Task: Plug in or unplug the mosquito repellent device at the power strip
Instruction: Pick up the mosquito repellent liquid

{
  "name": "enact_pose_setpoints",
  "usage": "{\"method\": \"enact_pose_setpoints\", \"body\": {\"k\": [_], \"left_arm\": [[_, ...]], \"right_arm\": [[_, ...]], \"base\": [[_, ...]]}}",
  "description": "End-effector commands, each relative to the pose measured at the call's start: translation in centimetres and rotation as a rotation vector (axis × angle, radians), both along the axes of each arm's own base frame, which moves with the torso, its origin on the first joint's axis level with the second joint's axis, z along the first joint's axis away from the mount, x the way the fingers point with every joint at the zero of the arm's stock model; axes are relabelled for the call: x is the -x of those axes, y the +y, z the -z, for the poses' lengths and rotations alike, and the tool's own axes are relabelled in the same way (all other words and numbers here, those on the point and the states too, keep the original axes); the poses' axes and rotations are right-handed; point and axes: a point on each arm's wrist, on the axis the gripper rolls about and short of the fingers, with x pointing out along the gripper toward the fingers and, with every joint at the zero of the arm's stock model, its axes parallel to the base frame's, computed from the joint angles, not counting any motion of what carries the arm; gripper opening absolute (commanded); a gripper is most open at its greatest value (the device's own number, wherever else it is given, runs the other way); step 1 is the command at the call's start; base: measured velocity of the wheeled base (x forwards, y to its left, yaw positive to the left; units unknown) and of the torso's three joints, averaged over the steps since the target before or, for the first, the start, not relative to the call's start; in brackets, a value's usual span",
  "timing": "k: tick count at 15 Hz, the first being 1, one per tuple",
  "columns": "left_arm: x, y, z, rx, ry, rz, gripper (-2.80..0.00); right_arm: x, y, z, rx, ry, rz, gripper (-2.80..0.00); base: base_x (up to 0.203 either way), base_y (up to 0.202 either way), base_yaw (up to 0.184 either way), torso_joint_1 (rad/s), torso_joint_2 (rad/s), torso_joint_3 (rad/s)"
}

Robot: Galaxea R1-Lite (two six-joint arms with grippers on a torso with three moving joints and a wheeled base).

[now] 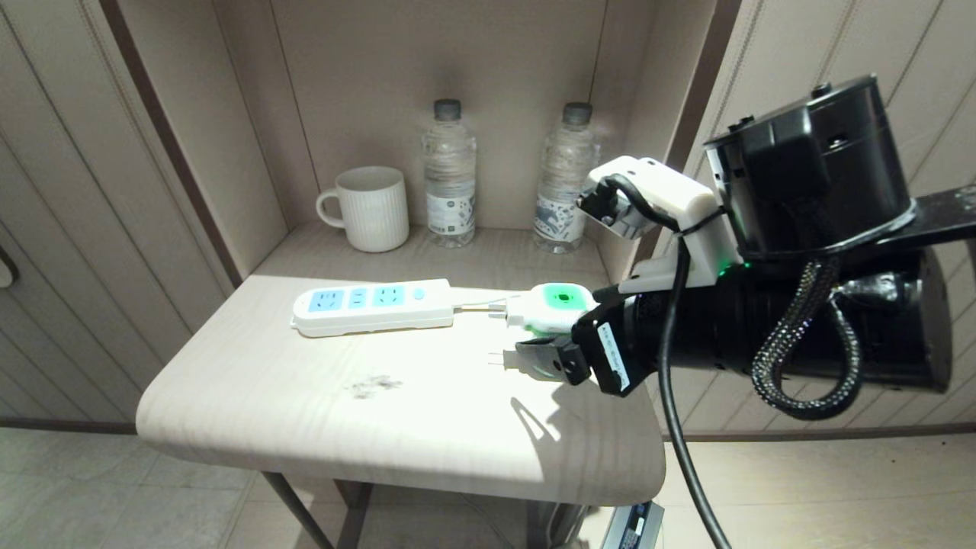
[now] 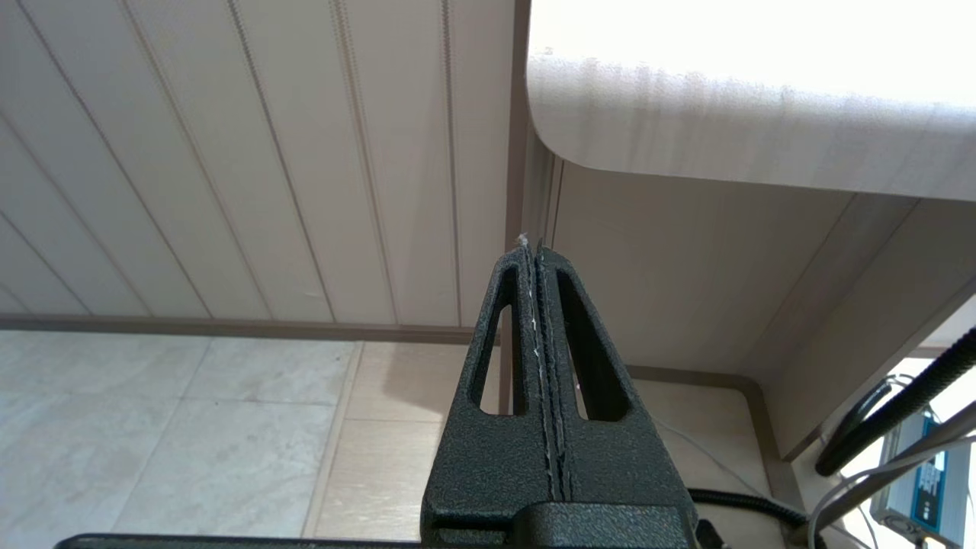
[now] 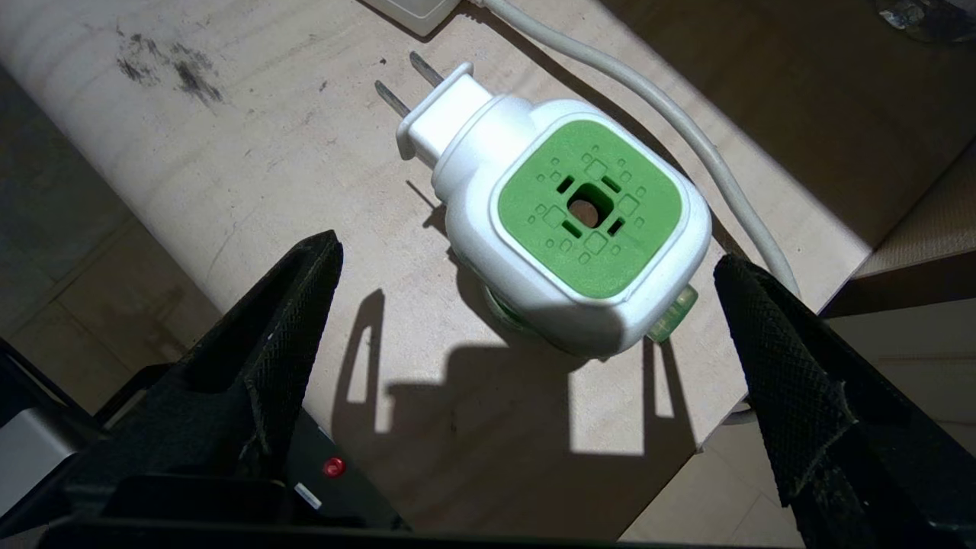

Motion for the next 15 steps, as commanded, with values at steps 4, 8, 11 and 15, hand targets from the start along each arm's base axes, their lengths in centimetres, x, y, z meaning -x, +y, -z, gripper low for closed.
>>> {"method": "enact_pose_setpoints", "body": {"k": [4, 8, 11, 15], "left_arm": [[0.0, 0.0, 0.0, 0.000, 0.001, 0.000, -2.80], [0.0, 0.0, 0.0, 0.000, 0.001, 0.000, -2.80], [0.0, 0.0, 0.0, 0.000, 0.001, 0.000, -2.80], [0.0, 0.0, 0.0, 0.000, 0.001, 0.000, -2.80]], "right_arm": [[-0.8, 0.4, 0.2, 0.041, -0.049, 0.139, 0.00], [-1.1, 1.6, 0.4, 0.018, -0.112, 0.190, 0.00], [-0.9, 1.8, 0.4, 0.018, -0.111, 0.182, 0.00], [-1.3, 2.3, 0.8, 0.012, -0.114, 0.184, 0.00]], "base": [[0.000, 0.000, 0.000, 0.000, 0.00, 0.000], [0.000, 0.000, 0.000, 0.000, 0.00, 0.000], [0.000, 0.000, 0.000, 0.000, 0.00, 0.000], [0.000, 0.000, 0.000, 0.000, 0.00, 0.000]]}}
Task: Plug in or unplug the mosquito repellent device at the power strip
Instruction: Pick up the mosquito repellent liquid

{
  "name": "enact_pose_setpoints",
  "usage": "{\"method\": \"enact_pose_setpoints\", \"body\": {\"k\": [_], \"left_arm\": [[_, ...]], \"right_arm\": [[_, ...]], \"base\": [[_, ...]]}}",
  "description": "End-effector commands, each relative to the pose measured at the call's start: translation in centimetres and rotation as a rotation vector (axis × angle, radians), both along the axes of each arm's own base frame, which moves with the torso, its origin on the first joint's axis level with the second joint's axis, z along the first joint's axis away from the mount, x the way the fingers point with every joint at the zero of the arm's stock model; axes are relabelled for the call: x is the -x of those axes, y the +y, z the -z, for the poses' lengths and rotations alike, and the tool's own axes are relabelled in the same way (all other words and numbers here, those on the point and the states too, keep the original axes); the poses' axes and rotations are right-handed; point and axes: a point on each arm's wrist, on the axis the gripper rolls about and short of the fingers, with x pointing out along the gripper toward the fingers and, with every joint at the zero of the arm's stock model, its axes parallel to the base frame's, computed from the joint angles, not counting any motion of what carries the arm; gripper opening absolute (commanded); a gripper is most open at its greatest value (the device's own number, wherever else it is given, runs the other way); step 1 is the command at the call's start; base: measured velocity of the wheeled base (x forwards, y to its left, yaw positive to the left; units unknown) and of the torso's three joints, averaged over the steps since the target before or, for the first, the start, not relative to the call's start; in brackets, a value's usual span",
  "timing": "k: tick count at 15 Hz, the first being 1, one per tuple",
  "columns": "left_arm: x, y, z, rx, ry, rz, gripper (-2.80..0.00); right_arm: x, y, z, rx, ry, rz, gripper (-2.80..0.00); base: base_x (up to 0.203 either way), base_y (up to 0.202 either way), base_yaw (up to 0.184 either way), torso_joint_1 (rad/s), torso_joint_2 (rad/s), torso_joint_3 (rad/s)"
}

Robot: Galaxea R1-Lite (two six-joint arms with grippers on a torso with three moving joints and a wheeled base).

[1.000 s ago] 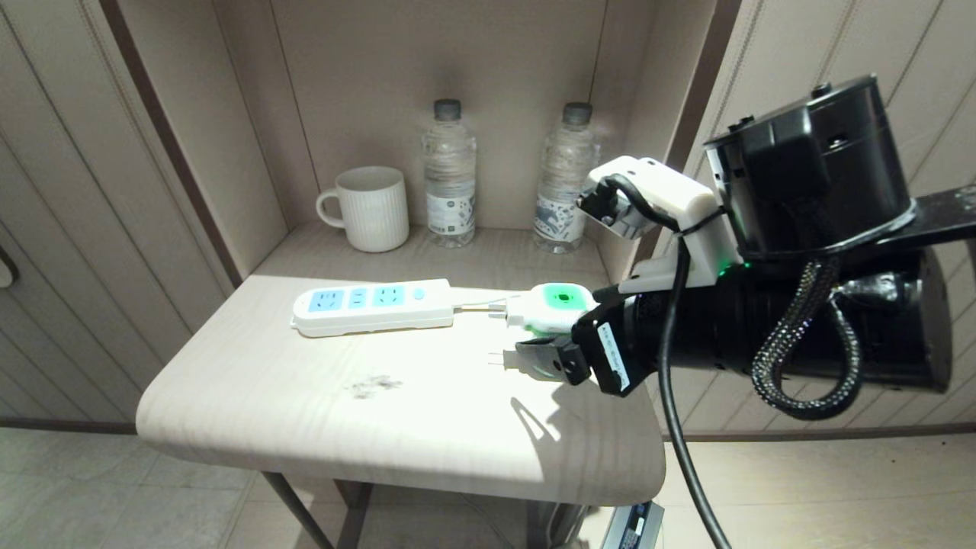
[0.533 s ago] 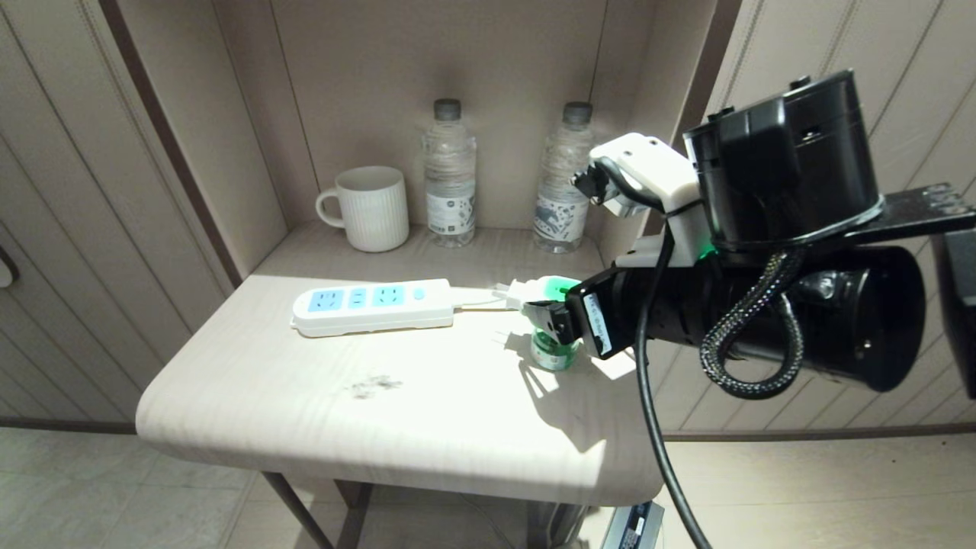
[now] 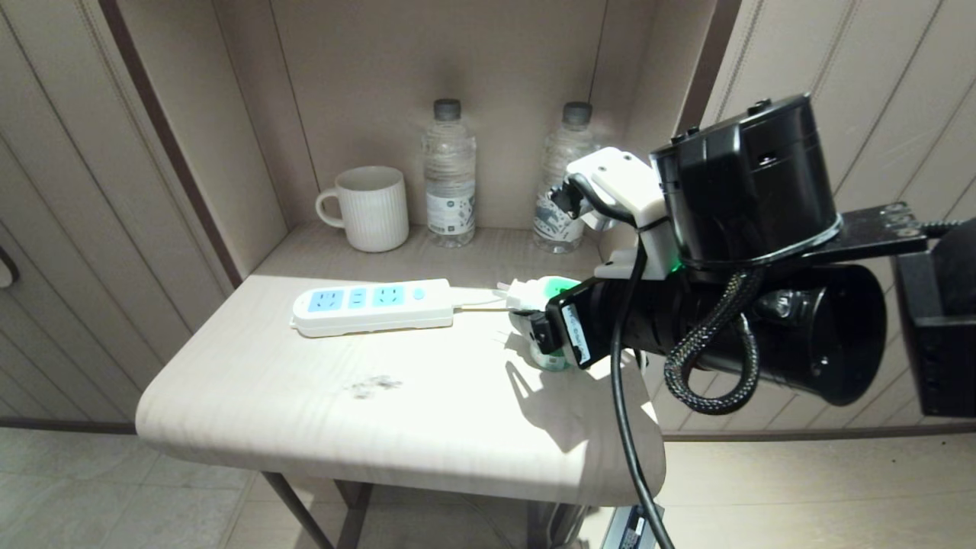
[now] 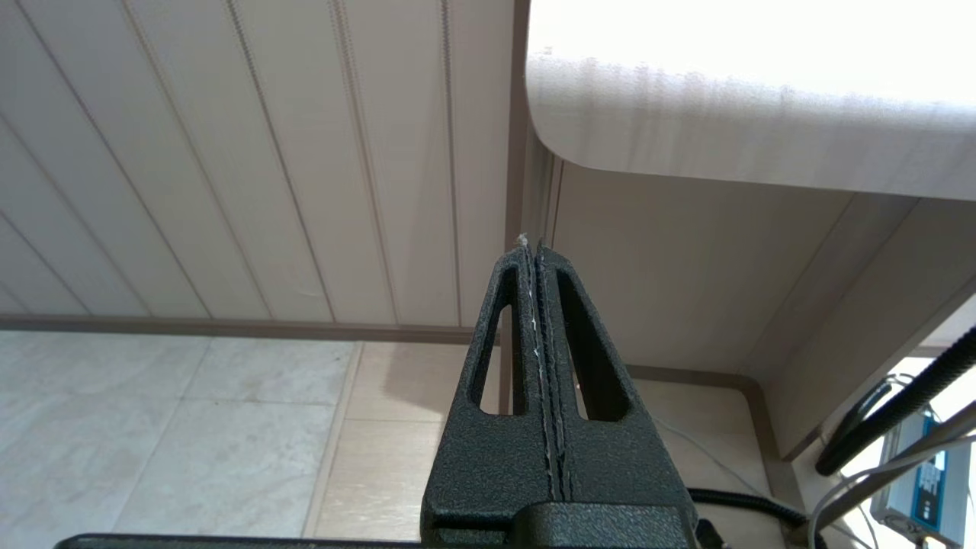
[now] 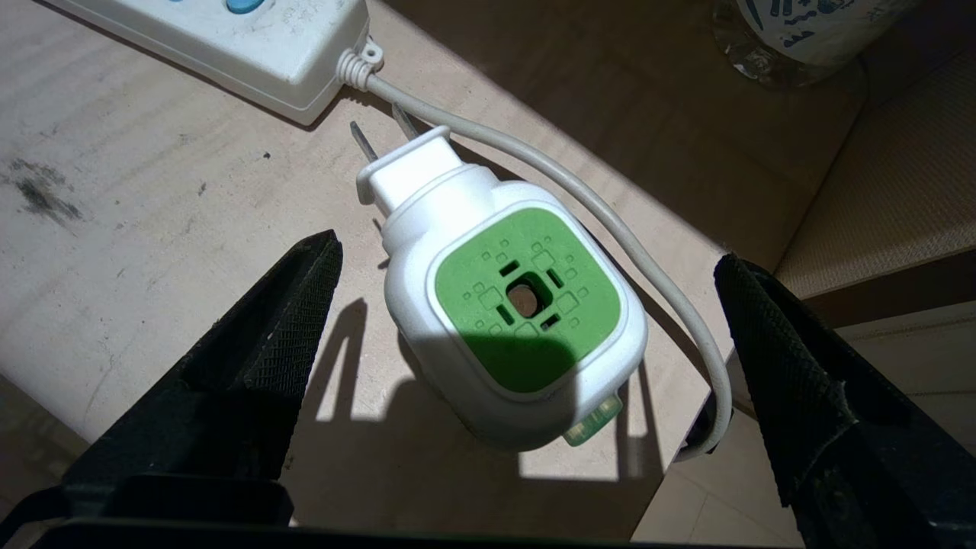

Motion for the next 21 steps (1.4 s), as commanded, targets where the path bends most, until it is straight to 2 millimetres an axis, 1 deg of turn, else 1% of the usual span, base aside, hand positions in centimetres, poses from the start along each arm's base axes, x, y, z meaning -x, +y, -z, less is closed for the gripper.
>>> {"method": "enact_pose_setpoints", "body": {"k": [1, 4, 8, 10, 12, 21], "left_arm": [[0.0, 0.0, 0.0, 0.000, 0.001, 0.000, -2.80], [0.0, 0.0, 0.0, 0.000, 0.001, 0.000, -2.80], [0.0, 0.0, 0.0, 0.000, 0.001, 0.000, -2.80], [0.0, 0.0, 0.0, 0.000, 0.001, 0.000, -2.80], [0.0, 0.0, 0.0, 0.000, 0.001, 0.000, -2.80], [0.0, 0.0, 0.0, 0.000, 0.001, 0.000, -2.80]], "right_arm": [[-0.3, 0.4, 0.1, -0.008, -0.008, 0.002, 0.00], [-0.7, 0.9, 0.5, -0.011, -0.007, 0.004, 0.00], [-0.8, 0.9, 0.5, -0.015, -0.010, 0.008, 0.00], [-0.9, 1.0, 0.4, -0.031, -0.027, 0.009, 0.00], [-1.6, 1.5, 0.4, -0.063, -0.068, 0.033, 0.00], [-1.6, 1.3, 0.2, -0.059, -0.079, 0.044, 0.00]], "base": [[0.000, 0.000, 0.000, 0.000, 0.00, 0.000], [0.000, 0.000, 0.000, 0.000, 0.00, 0.000], [0.000, 0.000, 0.000, 0.000, 0.00, 0.000], [0.000, 0.000, 0.000, 0.000, 0.00, 0.000], [0.000, 0.000, 0.000, 0.000, 0.00, 0.000], [0.000, 0.000, 0.000, 0.000, 0.00, 0.000]]}}
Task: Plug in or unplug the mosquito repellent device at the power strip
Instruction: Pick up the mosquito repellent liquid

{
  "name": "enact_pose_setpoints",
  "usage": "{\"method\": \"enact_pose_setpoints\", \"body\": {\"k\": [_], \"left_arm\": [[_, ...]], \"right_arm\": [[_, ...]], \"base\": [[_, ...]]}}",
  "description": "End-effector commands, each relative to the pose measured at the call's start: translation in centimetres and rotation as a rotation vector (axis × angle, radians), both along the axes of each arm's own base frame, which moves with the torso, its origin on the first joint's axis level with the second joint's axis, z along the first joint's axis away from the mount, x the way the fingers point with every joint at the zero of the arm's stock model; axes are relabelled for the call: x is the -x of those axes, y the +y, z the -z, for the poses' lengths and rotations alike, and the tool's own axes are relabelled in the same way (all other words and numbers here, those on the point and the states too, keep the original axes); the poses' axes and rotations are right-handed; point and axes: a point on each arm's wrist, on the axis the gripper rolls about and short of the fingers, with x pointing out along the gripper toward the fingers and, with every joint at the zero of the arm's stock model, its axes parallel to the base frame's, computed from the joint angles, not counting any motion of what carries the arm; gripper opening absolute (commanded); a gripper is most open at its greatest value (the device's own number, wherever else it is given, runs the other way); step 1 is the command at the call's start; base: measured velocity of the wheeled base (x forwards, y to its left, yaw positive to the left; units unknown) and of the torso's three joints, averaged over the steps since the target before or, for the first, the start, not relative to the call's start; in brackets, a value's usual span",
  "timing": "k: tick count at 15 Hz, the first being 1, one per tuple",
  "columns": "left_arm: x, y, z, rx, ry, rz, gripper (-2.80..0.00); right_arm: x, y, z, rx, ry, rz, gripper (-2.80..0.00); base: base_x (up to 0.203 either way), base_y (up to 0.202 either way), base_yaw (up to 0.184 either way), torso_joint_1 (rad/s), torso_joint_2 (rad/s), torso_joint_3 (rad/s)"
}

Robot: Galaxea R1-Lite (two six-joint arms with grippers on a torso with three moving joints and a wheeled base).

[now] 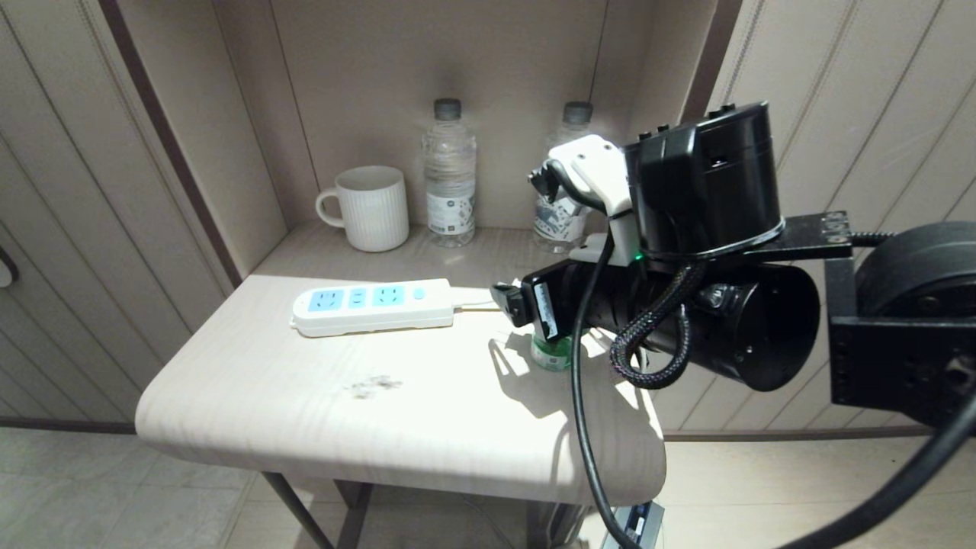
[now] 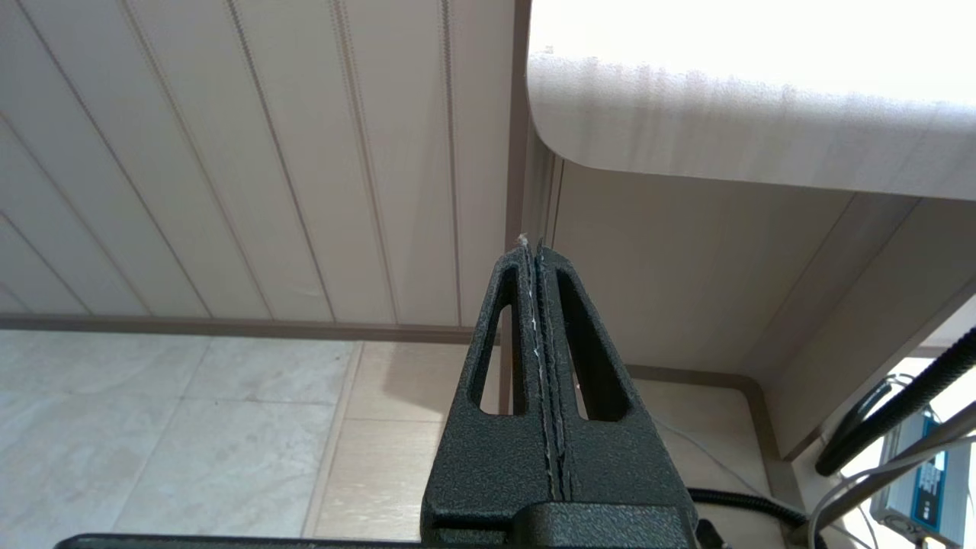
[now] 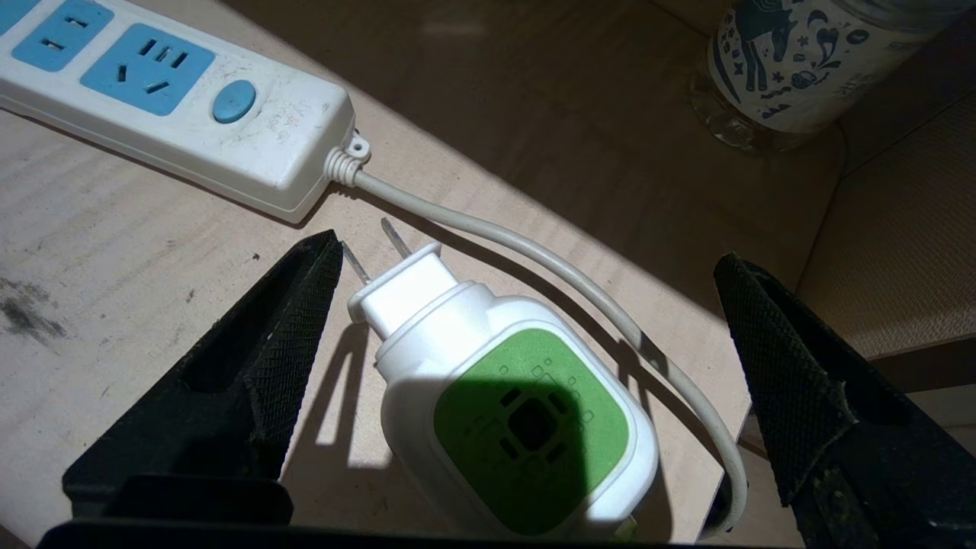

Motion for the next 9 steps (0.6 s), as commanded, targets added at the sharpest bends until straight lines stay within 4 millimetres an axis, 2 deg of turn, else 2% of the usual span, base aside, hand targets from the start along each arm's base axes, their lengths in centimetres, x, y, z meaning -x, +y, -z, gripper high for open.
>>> {"method": "enact_pose_setpoints", "body": {"k": [1, 9], "left_arm": [[-0.01, 0.00, 0.00, 0.000, 0.001, 0.000, -2.80], [-0.01, 0.00, 0.00, 0.000, 0.001, 0.000, -2.80]], "right_arm": [[0.13, -0.09, -0.13, 0.007, -0.007, 0.002, 0.00], [0.90, -0.05, -0.23, 0.056, -0.034, 0.021, 0.00]], "base": [[0.000, 0.000, 0.000, 0.000, 0.00, 0.000], [0.000, 0.000, 0.000, 0.000, 0.00, 0.000]]}}
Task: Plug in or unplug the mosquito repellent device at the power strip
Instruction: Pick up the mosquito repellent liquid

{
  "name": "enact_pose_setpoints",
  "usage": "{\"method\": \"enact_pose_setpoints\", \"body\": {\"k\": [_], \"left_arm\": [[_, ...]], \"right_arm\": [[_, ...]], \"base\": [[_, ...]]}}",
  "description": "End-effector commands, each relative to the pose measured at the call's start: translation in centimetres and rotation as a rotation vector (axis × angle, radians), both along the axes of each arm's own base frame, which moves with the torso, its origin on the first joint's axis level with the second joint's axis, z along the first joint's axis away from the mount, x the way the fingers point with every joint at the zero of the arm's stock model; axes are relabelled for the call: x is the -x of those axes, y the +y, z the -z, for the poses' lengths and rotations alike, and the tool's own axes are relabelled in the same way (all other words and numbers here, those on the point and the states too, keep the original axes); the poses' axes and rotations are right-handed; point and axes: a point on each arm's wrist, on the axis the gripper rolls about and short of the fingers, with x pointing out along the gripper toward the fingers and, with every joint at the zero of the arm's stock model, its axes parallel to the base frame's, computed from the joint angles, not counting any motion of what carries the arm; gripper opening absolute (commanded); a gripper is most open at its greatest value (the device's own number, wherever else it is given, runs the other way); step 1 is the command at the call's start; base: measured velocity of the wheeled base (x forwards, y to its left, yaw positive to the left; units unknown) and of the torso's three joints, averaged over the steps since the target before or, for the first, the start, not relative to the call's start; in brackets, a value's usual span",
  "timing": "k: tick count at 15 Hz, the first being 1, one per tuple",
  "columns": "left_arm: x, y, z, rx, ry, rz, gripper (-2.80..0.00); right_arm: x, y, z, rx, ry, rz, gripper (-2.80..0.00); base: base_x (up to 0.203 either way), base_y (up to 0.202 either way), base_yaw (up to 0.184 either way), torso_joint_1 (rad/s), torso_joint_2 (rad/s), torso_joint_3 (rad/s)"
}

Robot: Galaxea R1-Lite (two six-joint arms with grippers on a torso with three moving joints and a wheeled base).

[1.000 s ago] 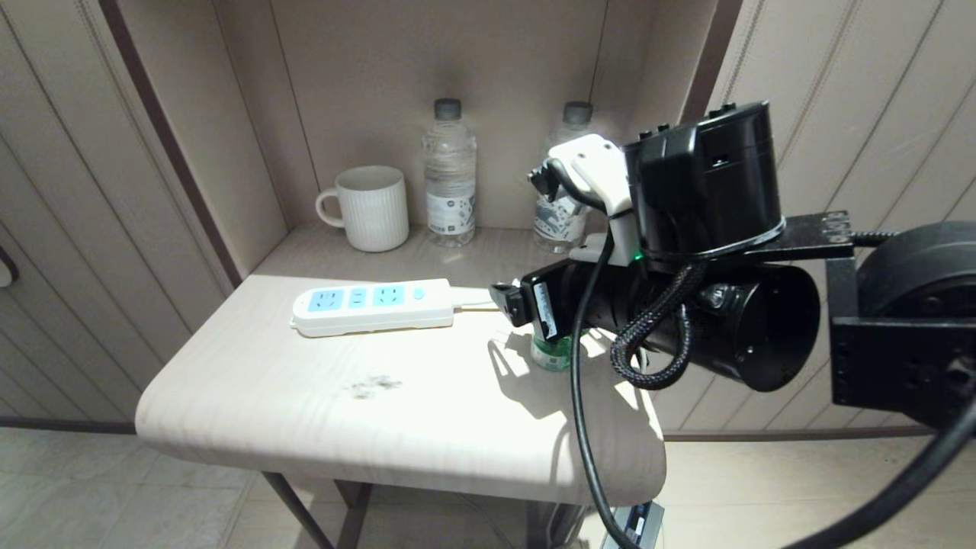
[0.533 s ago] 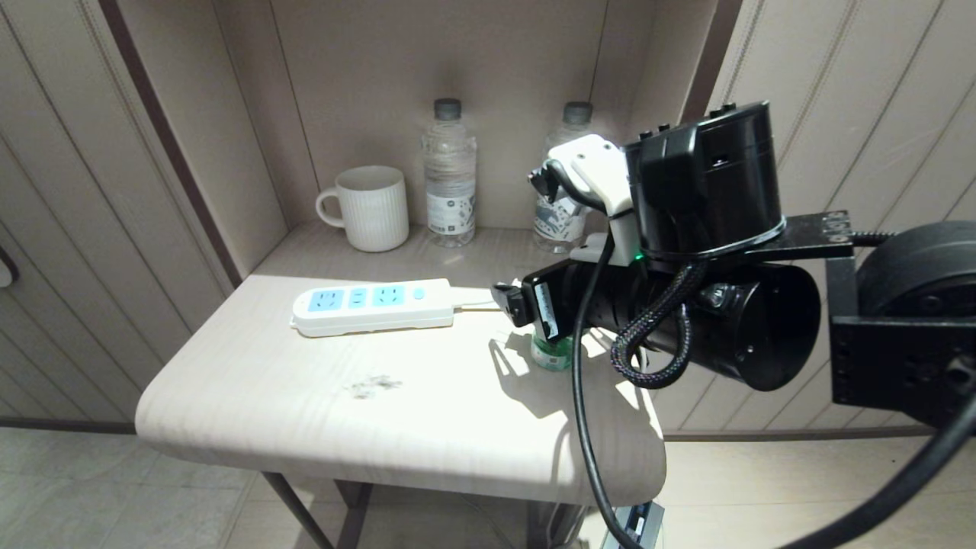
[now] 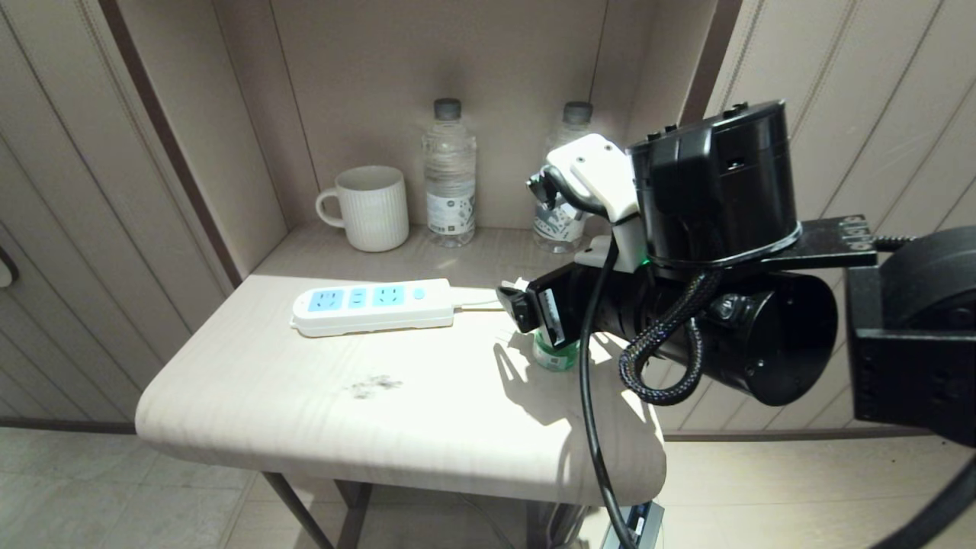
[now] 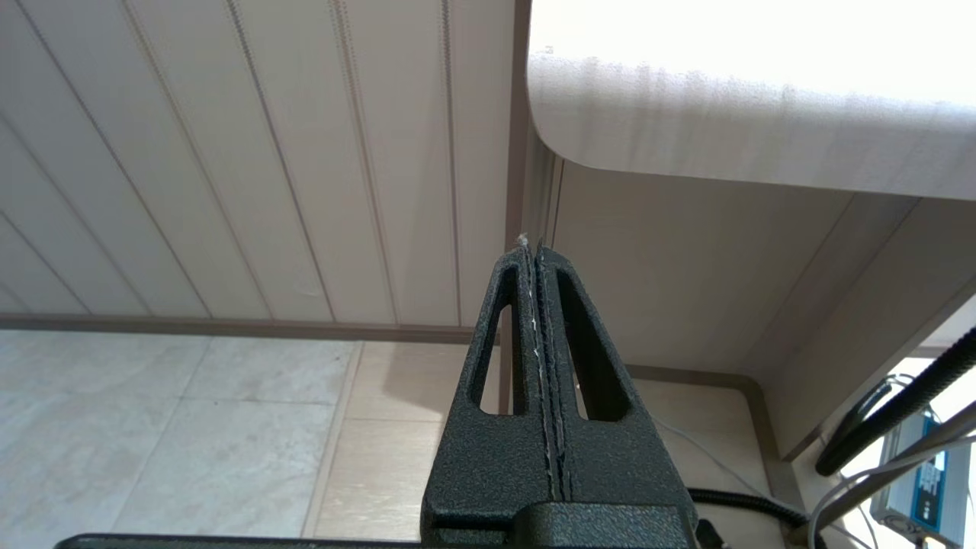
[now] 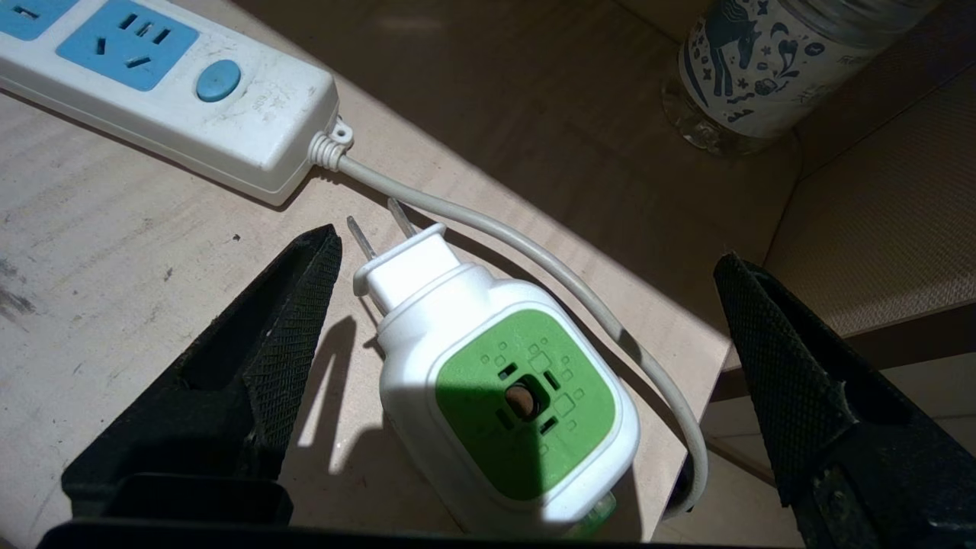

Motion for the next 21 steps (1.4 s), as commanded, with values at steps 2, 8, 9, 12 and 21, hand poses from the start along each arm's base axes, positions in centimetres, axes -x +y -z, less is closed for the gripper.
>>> {"method": "enact_pose_setpoints", "body": {"k": [2, 8, 9, 12, 21], "left_arm": [[-0.01, 0.00, 0.00, 0.000, 0.001, 0.000, -2.80], [-0.01, 0.00, 0.00, 0.000, 0.001, 0.000, -2.80], [-0.01, 0.00, 0.00, 0.000, 0.001, 0.000, -2.80], [-0.01, 0.00, 0.00, 0.000, 0.001, 0.000, -2.80], [-0.01, 0.00, 0.00, 0.000, 0.001, 0.000, -2.80]], "right_arm": [[0.03, 0.08, -0.12, -0.004, -0.004, 0.000, 0.00], [0.19, -0.04, -0.09, 0.000, -0.001, -0.001, 0.00], [0.20, -0.04, -0.04, 0.002, 0.001, -0.003, 0.00], [0.52, 0.31, 0.23, 0.015, 0.005, -0.018, 0.00], [0.05, 0.43, 0.02, 0.049, -0.015, -0.017, 0.00]], "base": [[0.000, 0.000, 0.000, 0.000, 0.00, 0.000], [0.000, 0.000, 0.000, 0.000, 0.00, 0.000], [0.000, 0.000, 0.000, 0.000, 0.00, 0.000], [0.000, 0.000, 0.000, 0.000, 0.00, 0.000], [0.000, 0.000, 0.000, 0.000, 0.00, 0.000]]}}
